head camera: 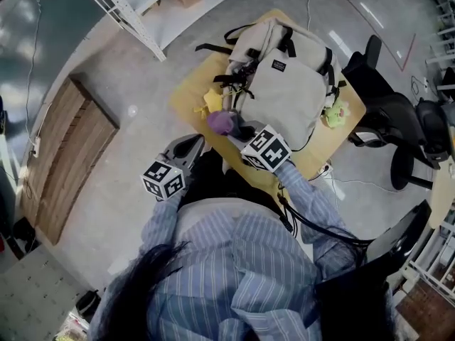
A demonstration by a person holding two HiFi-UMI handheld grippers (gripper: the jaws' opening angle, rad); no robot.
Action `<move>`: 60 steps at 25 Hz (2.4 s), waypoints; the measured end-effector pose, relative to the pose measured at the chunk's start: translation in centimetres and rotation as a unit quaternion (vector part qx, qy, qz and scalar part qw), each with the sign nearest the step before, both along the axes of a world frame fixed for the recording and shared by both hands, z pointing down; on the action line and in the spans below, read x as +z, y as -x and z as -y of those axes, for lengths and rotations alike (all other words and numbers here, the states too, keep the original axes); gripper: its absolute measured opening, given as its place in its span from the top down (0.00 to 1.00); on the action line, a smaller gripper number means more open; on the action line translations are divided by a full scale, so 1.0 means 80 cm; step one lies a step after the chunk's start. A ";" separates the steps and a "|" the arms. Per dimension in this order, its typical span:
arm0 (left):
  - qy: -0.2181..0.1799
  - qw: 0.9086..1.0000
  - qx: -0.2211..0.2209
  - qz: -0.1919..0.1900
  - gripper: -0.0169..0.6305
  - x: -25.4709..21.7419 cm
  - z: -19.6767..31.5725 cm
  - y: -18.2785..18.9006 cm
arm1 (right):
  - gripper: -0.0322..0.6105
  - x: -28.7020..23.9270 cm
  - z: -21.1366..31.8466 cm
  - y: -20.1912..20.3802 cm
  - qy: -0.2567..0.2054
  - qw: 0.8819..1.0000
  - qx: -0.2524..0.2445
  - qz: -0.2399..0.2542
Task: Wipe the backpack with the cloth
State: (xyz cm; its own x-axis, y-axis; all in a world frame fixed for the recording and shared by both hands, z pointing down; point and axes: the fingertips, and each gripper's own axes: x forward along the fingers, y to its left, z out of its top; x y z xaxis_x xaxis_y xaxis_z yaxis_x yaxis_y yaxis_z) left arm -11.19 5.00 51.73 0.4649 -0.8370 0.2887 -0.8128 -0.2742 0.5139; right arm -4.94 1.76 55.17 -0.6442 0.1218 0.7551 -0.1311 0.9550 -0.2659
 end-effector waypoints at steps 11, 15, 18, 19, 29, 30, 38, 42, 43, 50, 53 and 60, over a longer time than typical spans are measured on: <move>-0.012 1.000 0.003 0.019 0.97 -0.017 0.002 0.001 | 0.89 -0.020 -0.036 -0.061 -0.012 0.997 0.072 0.014; -0.013 1.000 -0.002 0.023 0.97 -0.018 0.006 0.006 | 0.89 -0.056 -0.003 -0.075 -0.035 0.990 0.131 0.048; -0.013 1.000 0.006 0.025 0.97 -0.018 0.010 0.005 | 0.89 -0.075 0.022 -0.069 -0.054 0.985 0.150 0.064; -0.013 1.000 0.009 0.026 0.97 -0.019 0.011 0.003 | 0.89 -0.078 0.028 -0.064 -0.058 0.984 0.151 0.068; -0.024 0.998 0.060 0.023 0.97 -0.027 0.036 -0.021 | 0.89 -0.050 0.046 -0.071 -0.064 0.981 0.178 0.045; -0.023 0.997 0.064 0.023 0.97 -0.027 0.037 -0.021 | 0.89 -0.049 0.046 -0.082 -0.063 0.979 0.188 0.042; -0.024 0.995 0.094 0.022 0.97 -0.026 0.051 -0.027 | 0.89 -0.047 0.069 -0.223 -0.067 0.941 0.332 0.006; -0.027 0.993 0.111 0.020 0.97 -0.027 0.060 -0.032 | 0.89 -0.051 0.074 -0.292 -0.080 0.915 0.395 -0.017; -0.029 0.993 0.115 0.019 0.97 -0.028 0.062 -0.034 | 0.89 -0.052 0.073 -0.308 -0.084 0.911 0.404 -0.026; -0.028 0.990 0.139 0.021 0.97 -0.028 0.075 -0.038 | 0.89 -0.060 0.072 -0.376 -0.105 0.891 0.435 -0.075; -0.030 0.988 0.147 0.022 0.97 -0.030 0.083 -0.037 | 0.89 -0.084 0.081 -0.358 -0.113 0.893 0.432 -0.053; -0.028 0.988 0.151 0.022 0.97 -0.026 0.101 -0.032 | 0.89 -0.135 0.117 -0.211 -0.110 0.923 0.364 0.058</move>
